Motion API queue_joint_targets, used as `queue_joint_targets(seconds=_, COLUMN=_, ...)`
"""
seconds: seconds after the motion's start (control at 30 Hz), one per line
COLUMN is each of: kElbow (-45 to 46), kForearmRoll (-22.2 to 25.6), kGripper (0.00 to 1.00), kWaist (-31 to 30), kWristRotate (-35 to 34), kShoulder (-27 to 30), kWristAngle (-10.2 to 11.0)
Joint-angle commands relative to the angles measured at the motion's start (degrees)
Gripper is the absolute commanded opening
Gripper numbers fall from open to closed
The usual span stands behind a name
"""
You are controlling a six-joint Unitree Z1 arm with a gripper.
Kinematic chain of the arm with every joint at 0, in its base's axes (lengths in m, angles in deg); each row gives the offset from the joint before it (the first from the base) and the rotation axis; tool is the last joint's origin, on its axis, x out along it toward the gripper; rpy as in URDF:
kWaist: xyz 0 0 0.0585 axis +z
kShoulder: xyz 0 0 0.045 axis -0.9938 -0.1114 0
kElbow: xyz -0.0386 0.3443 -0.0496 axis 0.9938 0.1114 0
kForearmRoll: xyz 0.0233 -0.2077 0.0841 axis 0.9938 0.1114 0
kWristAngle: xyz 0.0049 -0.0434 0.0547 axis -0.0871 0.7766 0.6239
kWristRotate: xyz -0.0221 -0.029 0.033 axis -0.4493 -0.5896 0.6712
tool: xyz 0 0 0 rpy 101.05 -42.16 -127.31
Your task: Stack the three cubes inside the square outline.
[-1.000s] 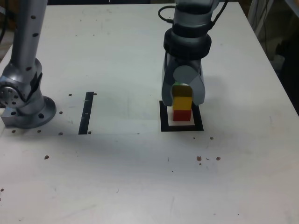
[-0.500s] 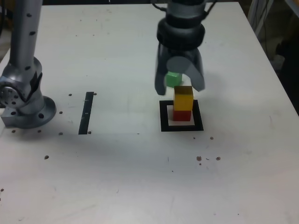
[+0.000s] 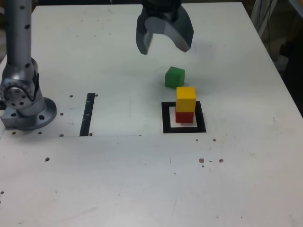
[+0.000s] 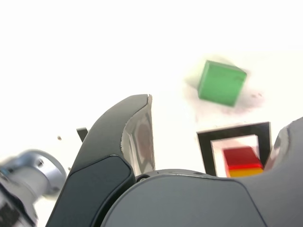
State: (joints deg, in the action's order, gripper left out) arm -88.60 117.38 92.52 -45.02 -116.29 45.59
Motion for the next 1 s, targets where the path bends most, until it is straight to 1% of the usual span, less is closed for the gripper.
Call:
queue_joint_targets(seconds=0.0, kElbow=0.14, kForearmRoll=-1.0, kGripper=0.99, kWaist=0.2, kWristRotate=1.56, kShoulder=-2.56, kWristAngle=-0.13)
queue_joint_targets(seconds=0.2, kElbow=-1.57, kForearmRoll=-2.47, kGripper=0.94, kWaist=0.22, kWristRotate=3.08, kShoulder=-9.78, kWristAngle=-1.08)
queue_joint_targets(seconds=0.33, kElbow=-1.89, kForearmRoll=-4.2, kGripper=0.91, kWaist=0.23, kWristRotate=3.64, kShoulder=-11.92, kWristAngle=-2.01)
queue_joint_targets(seconds=0.4, kElbow=-1.78, kForearmRoll=-4.76, kGripper=0.88, kWaist=0.33, kWristRotate=3.64, kShoulder=-12.66, kWristAngle=-2.32)
queue_joint_targets(seconds=0.53, kElbow=-1.4, kForearmRoll=-5.43, kGripper=0.77, kWaist=0.76, kWristRotate=3.63, kShoulder=-13.88, kWristAngle=-2.59)
queue_joint_targets(seconds=0.57, kElbow=-1.29, kForearmRoll=-5.69, kGripper=0.72, kWaist=0.9, kWristRotate=3.63, kShoulder=-14.01, kWristAngle=-2.57)
queue_joint_targets(seconds=0.73, kElbow=-1.31, kForearmRoll=-6.88, kGripper=0.53, kWaist=1.02, kWristRotate=3.83, kShoulder=-14.21, kWristAngle=-2.69)
queue_joint_targets(seconds=0.8, kElbow=-1.38, kForearmRoll=-7.22, kGripper=0.48, kWaist=1.05, kWristRotate=4.1, kShoulder=-14.49, kWristAngle=-3.01)
queue_joint_targets(seconds=0.97, kElbow=-1.72, kForearmRoll=-7.49, kGripper=0.39, kWaist=1.17, kWristRotate=4.87, kShoulder=-15.01, kWristAngle=-3.8)
